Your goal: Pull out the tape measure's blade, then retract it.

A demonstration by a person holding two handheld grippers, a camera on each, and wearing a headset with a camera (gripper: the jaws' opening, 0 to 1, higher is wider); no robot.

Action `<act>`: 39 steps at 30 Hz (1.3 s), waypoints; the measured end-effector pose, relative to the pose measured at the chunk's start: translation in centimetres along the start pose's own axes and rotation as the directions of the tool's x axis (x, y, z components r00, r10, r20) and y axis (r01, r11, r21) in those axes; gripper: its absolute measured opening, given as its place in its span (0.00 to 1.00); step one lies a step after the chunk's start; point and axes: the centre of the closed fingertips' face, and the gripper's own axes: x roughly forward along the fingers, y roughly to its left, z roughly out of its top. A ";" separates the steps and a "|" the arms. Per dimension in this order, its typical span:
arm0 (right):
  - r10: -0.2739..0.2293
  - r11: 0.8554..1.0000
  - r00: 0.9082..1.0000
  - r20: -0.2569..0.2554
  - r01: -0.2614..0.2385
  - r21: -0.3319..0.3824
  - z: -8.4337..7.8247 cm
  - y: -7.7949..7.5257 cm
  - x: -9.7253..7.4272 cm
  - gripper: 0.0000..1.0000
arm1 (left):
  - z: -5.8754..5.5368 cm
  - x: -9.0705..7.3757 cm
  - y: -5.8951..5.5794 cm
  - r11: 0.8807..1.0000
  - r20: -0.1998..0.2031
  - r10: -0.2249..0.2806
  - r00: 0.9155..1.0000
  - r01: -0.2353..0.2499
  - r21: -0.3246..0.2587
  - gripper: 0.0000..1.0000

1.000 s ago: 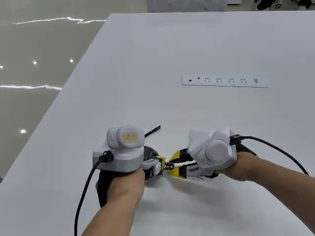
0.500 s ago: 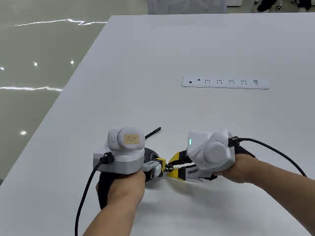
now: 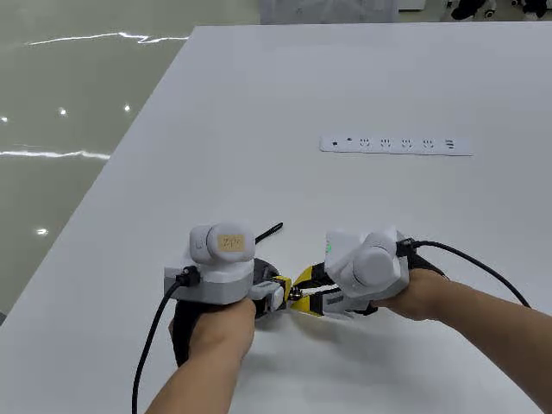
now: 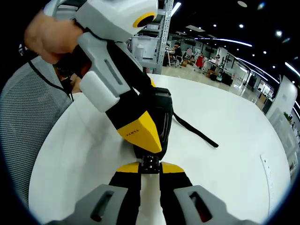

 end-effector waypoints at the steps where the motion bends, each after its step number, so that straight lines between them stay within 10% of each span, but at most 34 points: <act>1: 0.000 1.000 1.000 0.000 0.000 0.000 0.0 0.0 0.1 0.14 | 0.0 0.0 0.0 1.000 0.000 0.001 1.000 -0.001 -0.001 0.58; 39: -0.034 0.998 0.999 -0.007 0.034 0.050 -0.6 0.0 0.9 0.15 | -0.3 0.1 -0.5 0.999 -0.007 -0.005 1.000 0.006 0.048 0.58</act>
